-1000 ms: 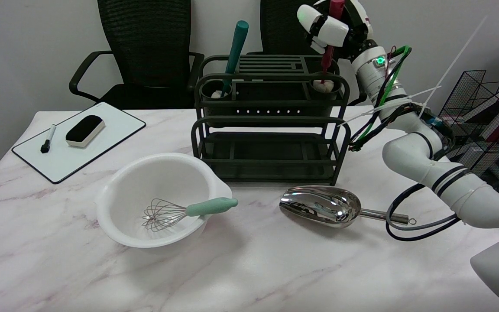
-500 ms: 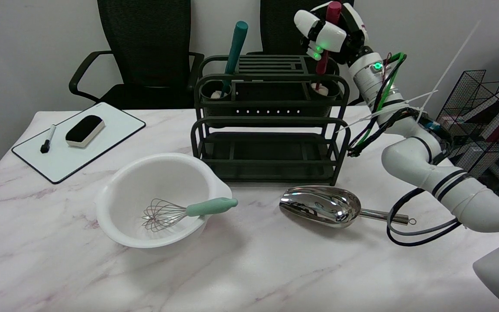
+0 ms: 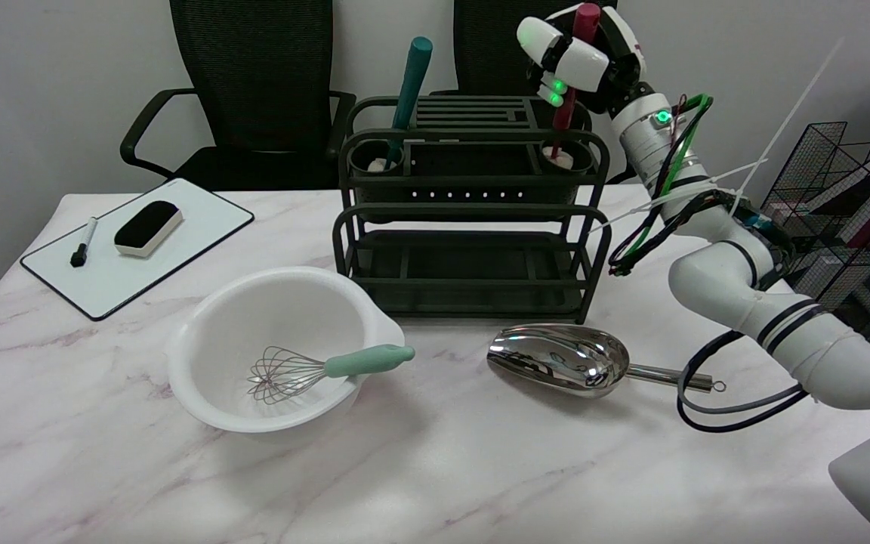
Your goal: Pick up the pink sponge bottle brush.
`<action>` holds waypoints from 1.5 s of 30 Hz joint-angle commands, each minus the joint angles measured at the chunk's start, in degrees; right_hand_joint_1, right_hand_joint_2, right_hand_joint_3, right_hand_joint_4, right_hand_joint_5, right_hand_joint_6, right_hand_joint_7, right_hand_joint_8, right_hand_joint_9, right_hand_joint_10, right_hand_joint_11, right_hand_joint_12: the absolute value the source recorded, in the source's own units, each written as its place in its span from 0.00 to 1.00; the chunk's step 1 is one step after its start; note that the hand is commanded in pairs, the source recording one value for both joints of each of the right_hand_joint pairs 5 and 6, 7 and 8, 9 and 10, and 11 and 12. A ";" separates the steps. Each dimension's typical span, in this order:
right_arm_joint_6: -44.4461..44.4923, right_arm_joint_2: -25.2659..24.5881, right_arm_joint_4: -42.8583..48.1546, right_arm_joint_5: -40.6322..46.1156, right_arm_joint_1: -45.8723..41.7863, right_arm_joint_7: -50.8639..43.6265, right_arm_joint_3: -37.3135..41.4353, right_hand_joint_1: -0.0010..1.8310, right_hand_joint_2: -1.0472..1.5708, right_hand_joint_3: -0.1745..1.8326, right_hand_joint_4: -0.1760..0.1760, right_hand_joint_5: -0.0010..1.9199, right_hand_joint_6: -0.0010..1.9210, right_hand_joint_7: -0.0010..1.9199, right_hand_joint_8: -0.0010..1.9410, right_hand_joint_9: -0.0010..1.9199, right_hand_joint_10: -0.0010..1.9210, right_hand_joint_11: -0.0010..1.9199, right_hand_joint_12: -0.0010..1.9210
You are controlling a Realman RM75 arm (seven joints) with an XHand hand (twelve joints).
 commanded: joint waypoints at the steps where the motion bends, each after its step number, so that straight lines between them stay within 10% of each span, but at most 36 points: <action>1: 0.04 0.50 0.85 -0.24 -0.11 0.24 1.36 0.57 0.70 0.49 0.50 1.00 1.00 1.00 0.99 1.00 1.00 0.97 0.97; 45: -6.86 3.99 6.57 -0.91 6.25 0.69 3.73 0.56 0.72 0.49 0.50 1.00 1.00 1.00 0.99 1.00 1.00 0.97 0.97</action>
